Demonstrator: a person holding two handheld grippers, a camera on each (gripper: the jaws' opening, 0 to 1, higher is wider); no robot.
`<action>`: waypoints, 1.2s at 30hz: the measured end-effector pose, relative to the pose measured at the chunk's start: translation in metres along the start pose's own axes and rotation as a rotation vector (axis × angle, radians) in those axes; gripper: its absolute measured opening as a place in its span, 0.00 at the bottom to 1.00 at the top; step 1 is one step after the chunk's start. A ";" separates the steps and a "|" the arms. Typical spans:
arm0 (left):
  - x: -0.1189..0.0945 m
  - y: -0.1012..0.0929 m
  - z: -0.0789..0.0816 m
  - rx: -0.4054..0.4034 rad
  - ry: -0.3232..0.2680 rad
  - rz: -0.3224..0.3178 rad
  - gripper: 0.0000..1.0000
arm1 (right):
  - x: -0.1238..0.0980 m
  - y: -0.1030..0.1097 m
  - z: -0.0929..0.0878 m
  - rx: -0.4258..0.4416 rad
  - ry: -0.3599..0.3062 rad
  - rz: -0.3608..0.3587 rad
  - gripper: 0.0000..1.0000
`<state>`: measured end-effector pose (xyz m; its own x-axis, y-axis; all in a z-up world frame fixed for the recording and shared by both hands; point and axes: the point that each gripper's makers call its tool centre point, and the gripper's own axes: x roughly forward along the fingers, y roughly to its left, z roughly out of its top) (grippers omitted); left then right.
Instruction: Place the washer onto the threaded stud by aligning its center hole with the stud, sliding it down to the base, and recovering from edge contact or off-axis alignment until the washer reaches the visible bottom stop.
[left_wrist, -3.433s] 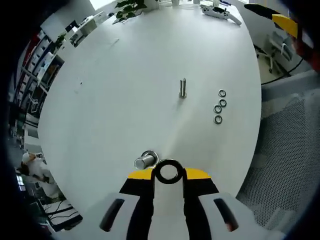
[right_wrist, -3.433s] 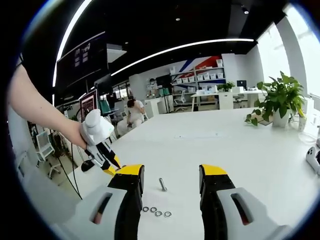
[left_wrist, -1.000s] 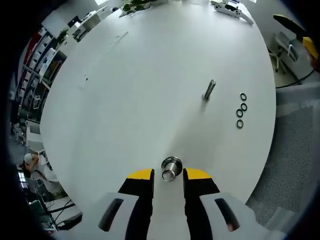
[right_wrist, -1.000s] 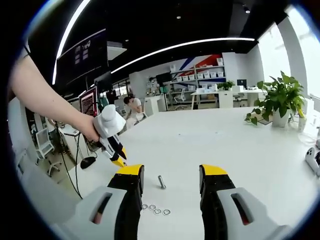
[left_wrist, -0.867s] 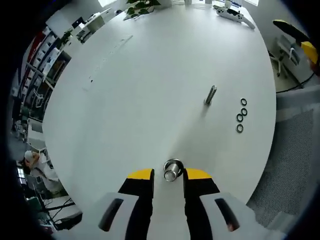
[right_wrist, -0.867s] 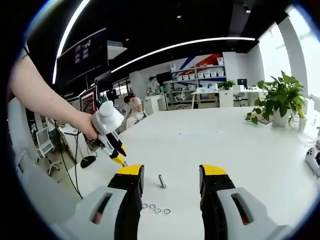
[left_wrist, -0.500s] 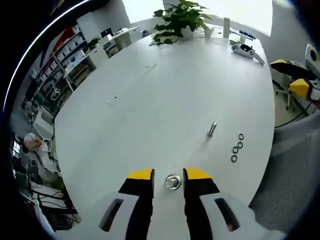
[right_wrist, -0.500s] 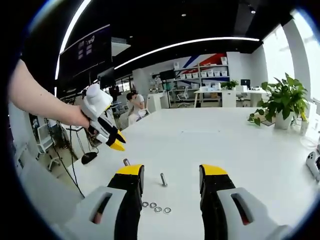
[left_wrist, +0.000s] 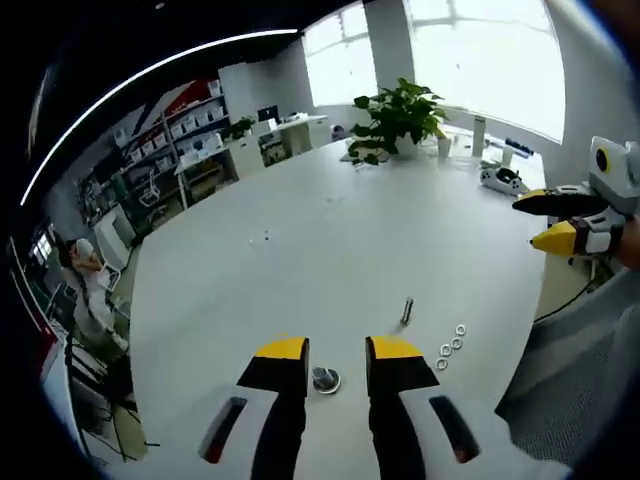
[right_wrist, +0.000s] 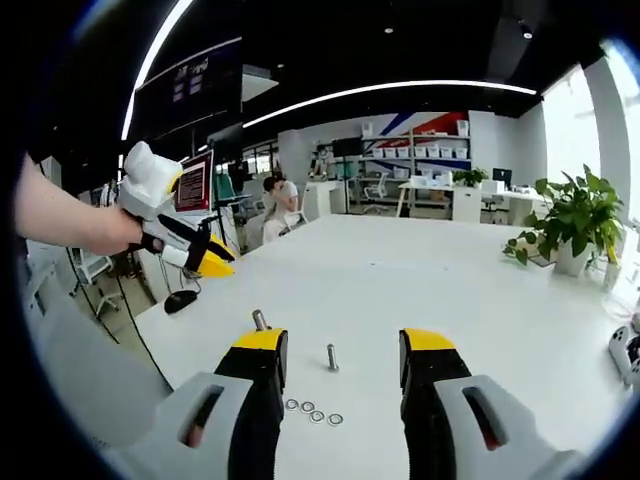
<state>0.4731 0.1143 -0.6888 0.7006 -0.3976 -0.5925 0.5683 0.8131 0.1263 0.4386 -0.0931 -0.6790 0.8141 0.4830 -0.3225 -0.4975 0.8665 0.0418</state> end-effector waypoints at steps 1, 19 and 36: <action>-0.003 -0.001 -0.002 -0.016 -0.017 0.002 0.21 | 0.000 0.001 0.001 -0.002 -0.001 0.000 0.48; -0.065 -0.022 -0.006 -0.035 -0.305 -0.073 0.22 | 0.000 0.008 -0.001 -0.080 0.095 -0.097 0.48; -0.075 -0.021 -0.005 -0.084 -0.403 -0.049 0.22 | 0.018 0.016 -0.017 -0.116 0.162 -0.082 0.48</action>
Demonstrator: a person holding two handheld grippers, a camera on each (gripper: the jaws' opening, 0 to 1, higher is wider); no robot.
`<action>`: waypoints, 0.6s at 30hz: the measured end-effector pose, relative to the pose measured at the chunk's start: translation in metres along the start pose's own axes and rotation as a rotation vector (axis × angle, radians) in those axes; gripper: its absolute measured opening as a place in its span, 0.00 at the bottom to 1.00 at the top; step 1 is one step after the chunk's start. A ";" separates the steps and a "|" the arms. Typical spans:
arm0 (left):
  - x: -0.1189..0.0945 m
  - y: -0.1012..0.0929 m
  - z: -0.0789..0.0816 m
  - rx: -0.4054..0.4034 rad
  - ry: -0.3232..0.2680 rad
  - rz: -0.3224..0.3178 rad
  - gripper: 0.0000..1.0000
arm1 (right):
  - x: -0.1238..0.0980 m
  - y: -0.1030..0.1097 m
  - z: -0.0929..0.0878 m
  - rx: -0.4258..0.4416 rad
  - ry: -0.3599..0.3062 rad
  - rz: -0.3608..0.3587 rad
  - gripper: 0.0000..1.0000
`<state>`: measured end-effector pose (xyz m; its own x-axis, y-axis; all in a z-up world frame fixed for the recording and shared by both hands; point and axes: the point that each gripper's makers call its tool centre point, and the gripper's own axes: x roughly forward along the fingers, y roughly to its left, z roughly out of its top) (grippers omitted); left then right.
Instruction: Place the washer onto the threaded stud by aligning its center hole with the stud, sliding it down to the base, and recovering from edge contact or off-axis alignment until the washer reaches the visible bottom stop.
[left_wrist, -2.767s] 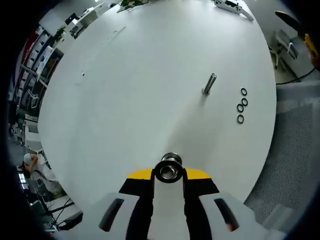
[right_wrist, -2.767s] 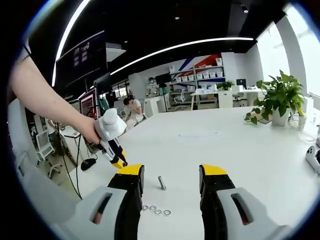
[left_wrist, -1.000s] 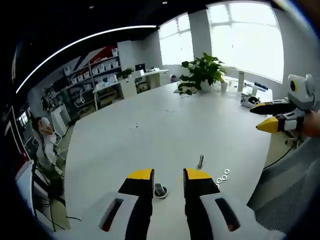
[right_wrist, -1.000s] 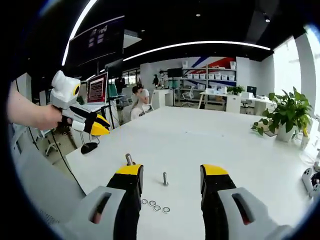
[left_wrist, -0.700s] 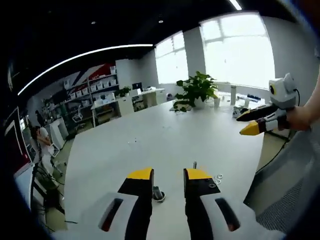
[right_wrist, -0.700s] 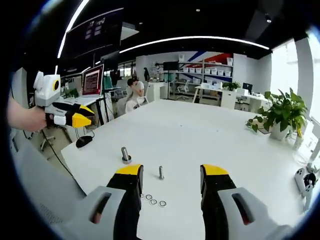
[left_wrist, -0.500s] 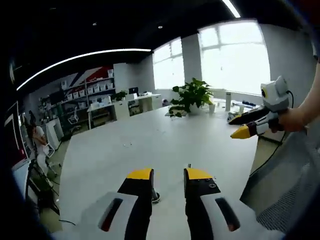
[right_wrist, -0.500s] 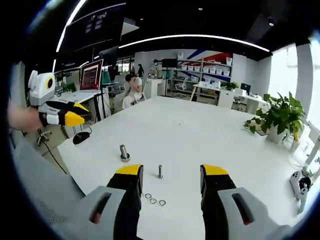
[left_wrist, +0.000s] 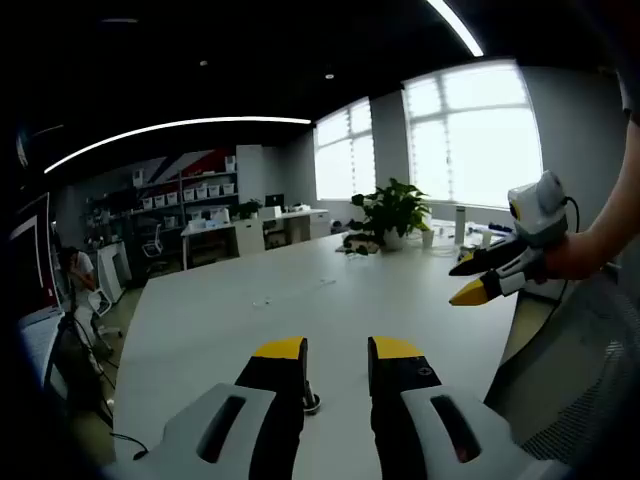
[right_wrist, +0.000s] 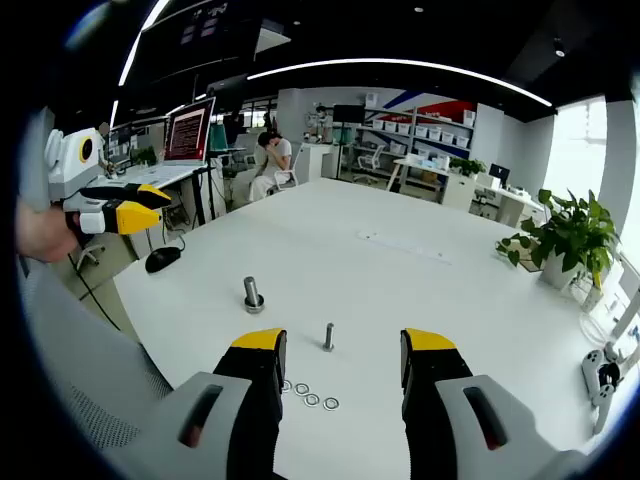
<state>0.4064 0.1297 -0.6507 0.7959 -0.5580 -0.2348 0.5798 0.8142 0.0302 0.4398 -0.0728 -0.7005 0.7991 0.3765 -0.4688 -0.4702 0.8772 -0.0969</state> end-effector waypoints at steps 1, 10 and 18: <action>0.000 0.000 0.001 -0.005 -0.001 0.003 0.23 | 0.001 0.000 -0.001 0.001 0.001 0.001 0.48; -0.001 0.002 0.005 -0.017 -0.015 0.016 0.23 | 0.012 0.007 -0.003 -0.038 0.007 0.050 0.48; -0.004 0.001 0.005 -0.003 -0.026 0.022 0.24 | 0.017 0.010 -0.011 -0.062 0.036 0.071 0.48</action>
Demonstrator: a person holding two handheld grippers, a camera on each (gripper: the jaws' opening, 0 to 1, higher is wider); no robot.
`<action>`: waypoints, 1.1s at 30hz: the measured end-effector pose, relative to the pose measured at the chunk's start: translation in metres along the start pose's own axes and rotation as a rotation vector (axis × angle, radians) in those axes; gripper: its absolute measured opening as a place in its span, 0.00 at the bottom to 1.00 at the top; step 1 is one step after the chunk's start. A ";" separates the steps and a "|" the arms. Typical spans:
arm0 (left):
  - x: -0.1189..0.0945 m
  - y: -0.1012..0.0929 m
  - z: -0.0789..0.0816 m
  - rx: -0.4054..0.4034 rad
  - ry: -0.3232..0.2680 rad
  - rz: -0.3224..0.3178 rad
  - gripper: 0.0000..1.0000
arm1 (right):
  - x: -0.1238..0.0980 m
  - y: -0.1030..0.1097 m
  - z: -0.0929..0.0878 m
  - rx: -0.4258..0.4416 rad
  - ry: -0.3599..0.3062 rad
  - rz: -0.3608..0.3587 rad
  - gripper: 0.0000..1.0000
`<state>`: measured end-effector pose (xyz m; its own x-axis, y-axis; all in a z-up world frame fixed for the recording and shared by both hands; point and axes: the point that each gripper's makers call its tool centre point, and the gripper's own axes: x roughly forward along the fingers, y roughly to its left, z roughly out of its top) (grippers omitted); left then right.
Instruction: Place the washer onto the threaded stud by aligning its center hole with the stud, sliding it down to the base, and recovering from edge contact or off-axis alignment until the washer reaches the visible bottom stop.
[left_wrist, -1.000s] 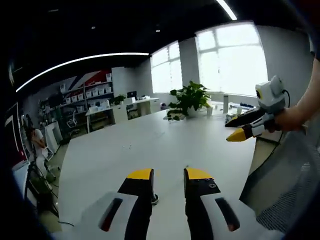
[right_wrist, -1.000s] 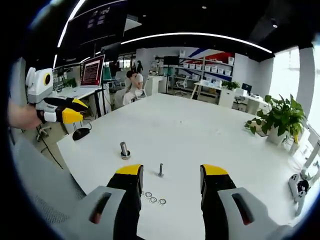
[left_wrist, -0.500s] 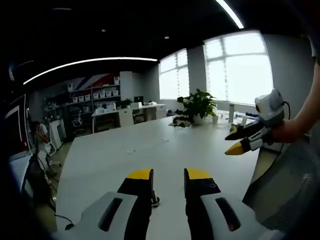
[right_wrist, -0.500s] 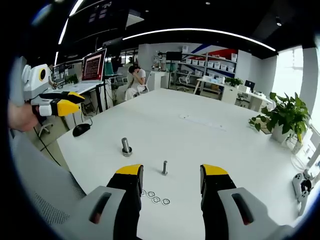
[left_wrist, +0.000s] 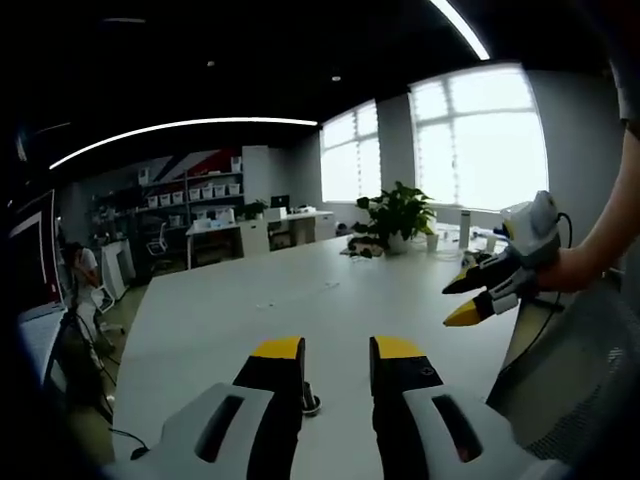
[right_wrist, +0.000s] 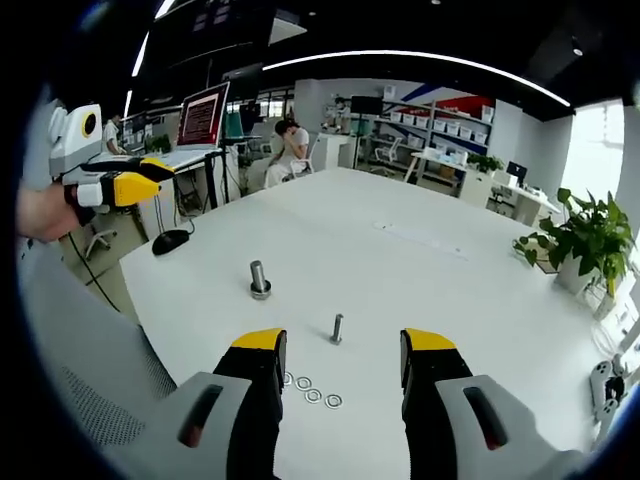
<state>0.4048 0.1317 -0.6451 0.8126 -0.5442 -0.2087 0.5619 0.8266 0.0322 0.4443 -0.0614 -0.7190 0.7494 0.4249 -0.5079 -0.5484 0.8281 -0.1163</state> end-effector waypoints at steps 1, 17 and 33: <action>0.000 0.001 0.001 -0.007 -0.004 0.002 0.24 | 0.000 0.001 0.000 -0.003 0.002 0.006 0.48; -0.001 0.004 0.003 -0.013 -0.028 0.015 0.25 | 0.013 0.009 -0.002 -0.087 0.071 0.074 0.46; -0.001 0.006 0.002 -0.020 -0.030 0.022 0.25 | 0.024 0.021 -0.018 -0.189 0.164 0.151 0.45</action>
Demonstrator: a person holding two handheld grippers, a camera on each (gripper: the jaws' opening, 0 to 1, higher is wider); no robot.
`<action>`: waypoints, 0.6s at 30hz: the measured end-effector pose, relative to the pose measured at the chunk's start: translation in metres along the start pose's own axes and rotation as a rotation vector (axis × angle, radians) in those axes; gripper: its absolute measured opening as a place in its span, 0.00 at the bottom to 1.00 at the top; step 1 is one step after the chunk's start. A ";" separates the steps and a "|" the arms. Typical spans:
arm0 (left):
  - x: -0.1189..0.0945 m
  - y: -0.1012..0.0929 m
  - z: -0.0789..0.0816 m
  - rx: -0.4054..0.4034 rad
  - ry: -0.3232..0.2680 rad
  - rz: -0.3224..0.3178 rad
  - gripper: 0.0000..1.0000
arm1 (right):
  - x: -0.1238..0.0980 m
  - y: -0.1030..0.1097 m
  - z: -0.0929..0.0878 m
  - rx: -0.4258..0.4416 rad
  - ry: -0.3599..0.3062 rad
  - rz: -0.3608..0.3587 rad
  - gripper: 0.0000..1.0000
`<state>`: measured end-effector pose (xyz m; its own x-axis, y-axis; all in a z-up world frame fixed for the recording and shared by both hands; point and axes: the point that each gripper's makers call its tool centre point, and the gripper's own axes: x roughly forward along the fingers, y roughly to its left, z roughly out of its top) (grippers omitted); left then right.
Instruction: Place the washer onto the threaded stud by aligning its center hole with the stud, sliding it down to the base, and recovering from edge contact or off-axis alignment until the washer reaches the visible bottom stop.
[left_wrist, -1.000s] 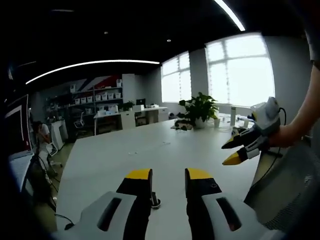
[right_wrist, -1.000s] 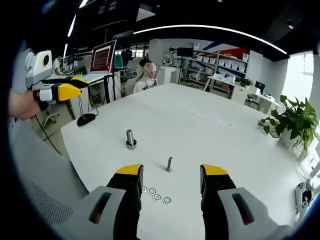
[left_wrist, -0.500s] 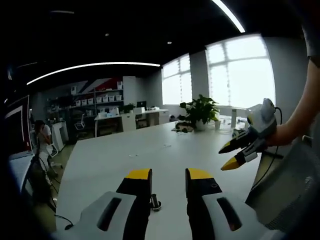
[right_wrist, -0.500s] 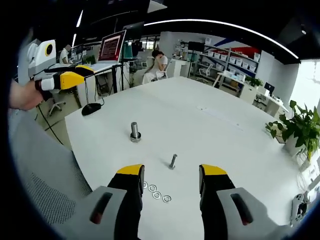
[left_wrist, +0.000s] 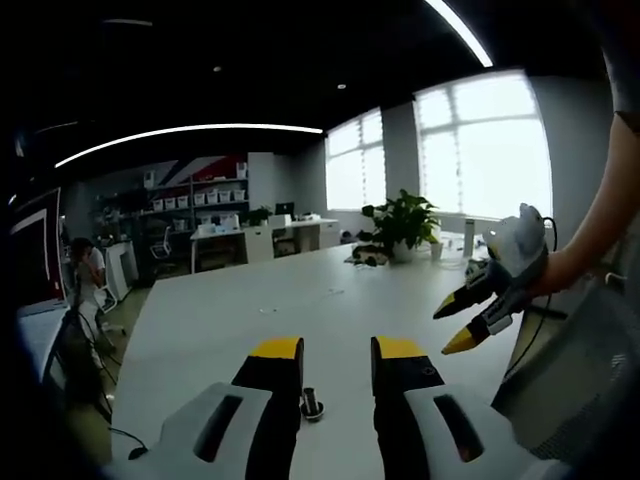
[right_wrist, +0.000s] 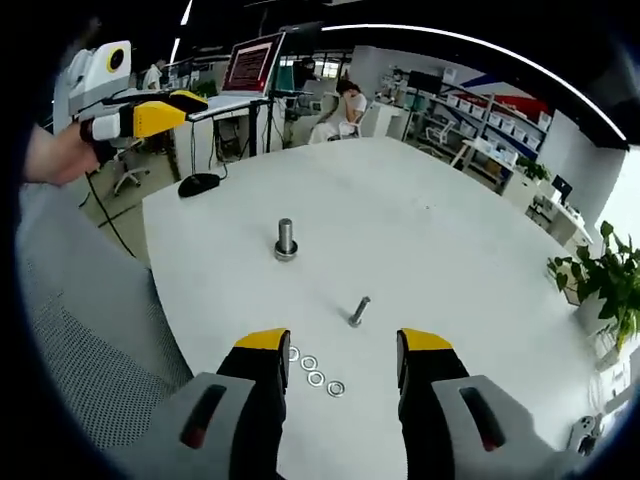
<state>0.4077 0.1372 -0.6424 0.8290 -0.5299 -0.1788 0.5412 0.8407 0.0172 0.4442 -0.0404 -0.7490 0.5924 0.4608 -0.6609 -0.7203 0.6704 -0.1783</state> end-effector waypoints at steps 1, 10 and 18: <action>0.000 0.000 0.000 -0.001 0.000 0.001 0.25 | 0.001 0.001 -0.001 -0.003 0.007 0.003 0.45; 0.000 0.000 0.002 0.002 -0.006 -0.001 0.25 | 0.011 0.009 -0.017 -0.061 0.085 0.050 0.44; -0.002 0.001 0.001 0.003 -0.007 0.009 0.25 | 0.019 0.007 -0.024 -0.048 0.111 0.052 0.44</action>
<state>0.4074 0.1390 -0.6406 0.8348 -0.5230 -0.1721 0.5340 0.8452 0.0216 0.4424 -0.0410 -0.7804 0.5124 0.4251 -0.7462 -0.7669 0.6175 -0.1748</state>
